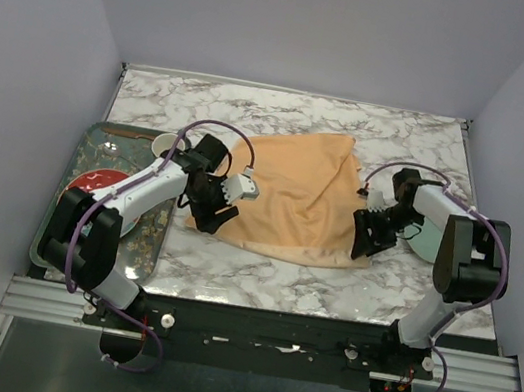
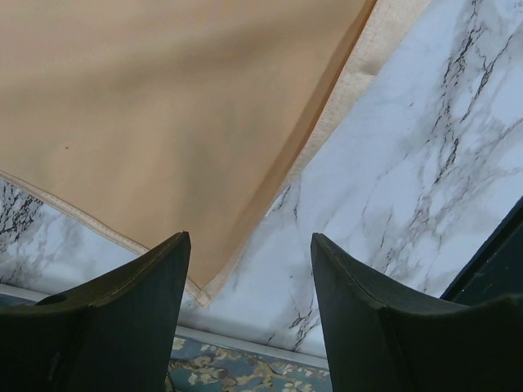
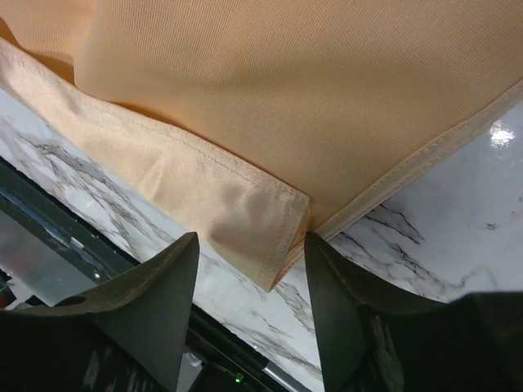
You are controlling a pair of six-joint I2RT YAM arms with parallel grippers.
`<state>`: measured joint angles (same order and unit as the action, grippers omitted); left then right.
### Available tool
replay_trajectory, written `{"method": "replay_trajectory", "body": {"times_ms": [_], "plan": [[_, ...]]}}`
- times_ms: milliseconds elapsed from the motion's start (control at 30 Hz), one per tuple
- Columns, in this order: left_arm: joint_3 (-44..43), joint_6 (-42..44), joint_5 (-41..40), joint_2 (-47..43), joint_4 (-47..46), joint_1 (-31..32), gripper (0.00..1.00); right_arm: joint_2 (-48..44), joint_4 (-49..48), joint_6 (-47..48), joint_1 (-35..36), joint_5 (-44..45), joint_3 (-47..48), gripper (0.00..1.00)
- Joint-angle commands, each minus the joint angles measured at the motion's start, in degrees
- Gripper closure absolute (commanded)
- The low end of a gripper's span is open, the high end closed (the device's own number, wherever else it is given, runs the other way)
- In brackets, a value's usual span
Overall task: Fold the napkin into a case and place the utensils inside
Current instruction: Pick up the crumpled napkin from the center of the board.
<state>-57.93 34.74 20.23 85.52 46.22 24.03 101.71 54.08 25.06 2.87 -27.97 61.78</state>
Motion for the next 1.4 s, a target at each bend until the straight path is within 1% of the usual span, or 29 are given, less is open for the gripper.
{"method": "replay_trajectory", "body": {"times_ms": [0, 67, 100, 167, 200, 367, 500, 633, 800, 967, 1000, 1100, 1133, 1200, 1233, 1267, 1300, 1333, 1367], "plan": [[-0.2, 2.2, -0.6, -1.0, 1.0, -0.4, 0.3, 0.8, 0.4, -1.4, -0.3, -1.4, 2.2, 0.44], [0.3, 3.5, -1.1, -1.2, 1.1, -0.6, 0.3, 0.2, 1.5, -0.8, -0.3, -3.2, 2.7, 0.53], [0.4, 4.1, -1.4, -1.3, 1.2, -0.7, 0.3, -0.5, 2.4, -0.5, -0.4, -3.7, 2.8, 0.65], [1.2, 5.3, -2.2, -1.8, 0.9, -1.3, 0.3, -2.4, 3.3, 0.6, -0.3, -5.0, 2.9, 0.85], [1.7, 5.4, -2.7, -1.9, 0.4, -1.4, 0.3, -3.0, 4.1, 0.9, -0.3, -5.0, 3.1, 0.99], [4.0, 10.6, -3.1, -4.0, -0.4, -3.1, 0.29, -8.1, 4.7, 2.8, -0.4, -4.9, 2.6, 0.99], [6.1, 17.2, -2.3, -5.3, 0.1, -3.4, 0.28, -11.3, 5.2, 3.1, -0.3, -4.8, 2.3, 1.0], [8.9, 23.4, -0.9, -6.5, -2.1, -3.5, 0.28, -13.0, 5.2, 2.8, -0.3, -4.0, 1.9, 0.99], [10.8, 25.5, -1.3, -4.7, -5.3, -3.4, 0.28, -14.7, 5.2, 1.5, -0.4, -4.5, 2.4, 0.99], [12.4, 25.7, -2.9, -1.4, -11.4, -3.4, 0.32, -16.9, 5.6, 1.0, -0.3, -5.5, 3.7, 0.99], [12.4, 25.6, -3.3, -0.9, -11.9, -3.4, 0.34, -17.2, 5.5, 0.9, -0.3, -5.5, 4.0, 0.99], [12.7, 25.2, -3.9, 0.3, -13.4, -3.4, 0.5, -19.0, 5.1, 1.2, -0.4, -6.3, 4.5, 0.99], [12.8, 24.9, -3.9, -0.3, -13.8, -3.4, 0.64, -19.4, 4.8, 1.0, -0.4, -6.4, 4.6, 0.99], [12.7, 24.7, -2.7, -1.9, -13.6, -3.4, 0.79, -21.0, 4.1, 0.9, -0.4, -6.6, 5.0, 0.99], [12.4, 23.6, -2.1, -4.2, -13.2, -3.5, 0.91, -21.6, 3.8, 0.7, -0.3, -6.8, 5.3, 0.99], [11.4, 22.2, -1.1, -5.3, -12.1, -3.4, 0.98, -22.4, 3.3, 0.1, -0.3, -6.8, 5.8, 0.99], [10.4, 20.6, -0.8, -6.5, -11.5, -3.4, 1.0, -24.0, 2.3, -0.1, -0.4, -6.9, 6.2, 0.99], [9.1, 17.4, -0.4, -8.4, -10.3, -3.4, 1.0, -25.1, 1.7, -0.4, -0.4, -6.9, 6.6, 0.99], [5.9, 15.8, -0.1, -9.4, -7.3, -3.5, 1.0, -26.2, 1.0, -1.0, -0.4, -6.9, 7.0, 0.99]]}}
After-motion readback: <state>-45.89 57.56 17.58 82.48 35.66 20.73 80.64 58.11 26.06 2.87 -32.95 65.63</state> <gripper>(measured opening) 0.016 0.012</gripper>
